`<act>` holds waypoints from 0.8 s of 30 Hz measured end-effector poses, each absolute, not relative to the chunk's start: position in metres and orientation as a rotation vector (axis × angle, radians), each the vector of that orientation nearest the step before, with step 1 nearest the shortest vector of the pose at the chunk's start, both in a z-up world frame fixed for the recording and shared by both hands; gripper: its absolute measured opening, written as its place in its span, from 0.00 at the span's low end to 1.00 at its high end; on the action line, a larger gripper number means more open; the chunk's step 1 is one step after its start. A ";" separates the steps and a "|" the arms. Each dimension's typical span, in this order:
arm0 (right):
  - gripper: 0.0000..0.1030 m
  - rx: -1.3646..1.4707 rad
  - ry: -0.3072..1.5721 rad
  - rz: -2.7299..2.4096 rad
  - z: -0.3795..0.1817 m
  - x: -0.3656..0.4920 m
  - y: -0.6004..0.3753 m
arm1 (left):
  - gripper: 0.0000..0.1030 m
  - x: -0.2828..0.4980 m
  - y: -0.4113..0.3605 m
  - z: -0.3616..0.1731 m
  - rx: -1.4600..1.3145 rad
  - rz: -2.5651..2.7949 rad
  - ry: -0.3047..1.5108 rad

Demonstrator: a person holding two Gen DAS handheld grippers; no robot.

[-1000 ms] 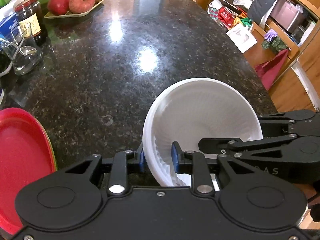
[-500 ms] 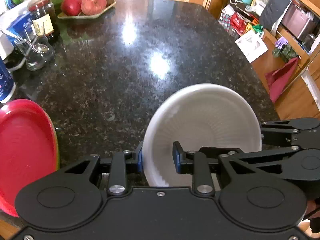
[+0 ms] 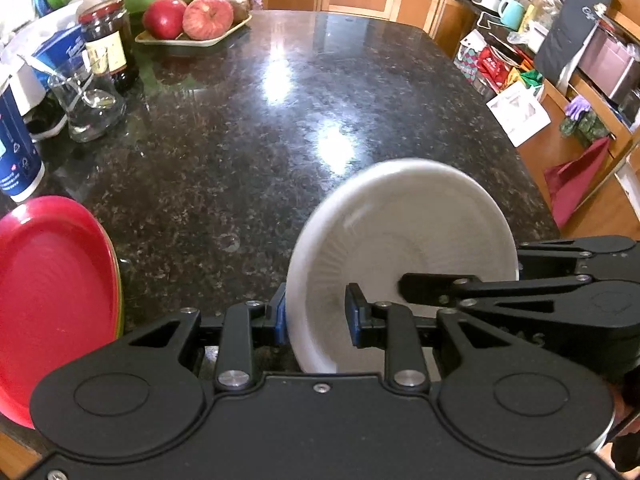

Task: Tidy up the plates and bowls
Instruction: 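Carry the nested bowls with the left tool over the red plate stack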

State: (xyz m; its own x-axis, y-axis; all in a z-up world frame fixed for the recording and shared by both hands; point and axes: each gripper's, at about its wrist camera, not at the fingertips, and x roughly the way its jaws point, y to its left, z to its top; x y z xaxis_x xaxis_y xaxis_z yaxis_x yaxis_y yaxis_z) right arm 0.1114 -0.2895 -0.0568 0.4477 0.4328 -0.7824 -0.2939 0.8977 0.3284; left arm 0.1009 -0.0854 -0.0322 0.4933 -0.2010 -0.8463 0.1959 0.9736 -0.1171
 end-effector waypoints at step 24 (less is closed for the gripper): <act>0.22 0.126 0.951 0.446 -0.040 0.102 -0.292 | 0.34 0.093 -0.086 -0.022 -0.020 -0.194 1.015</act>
State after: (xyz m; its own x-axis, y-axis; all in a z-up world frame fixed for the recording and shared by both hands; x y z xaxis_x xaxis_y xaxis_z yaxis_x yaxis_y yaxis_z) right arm 0.1020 -0.2919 -0.0403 0.4984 0.4216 -0.7576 -0.3127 0.9024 0.2964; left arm 0.0931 -0.0856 -0.0217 0.5119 -0.1708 -0.8419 0.1521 0.9826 -0.1069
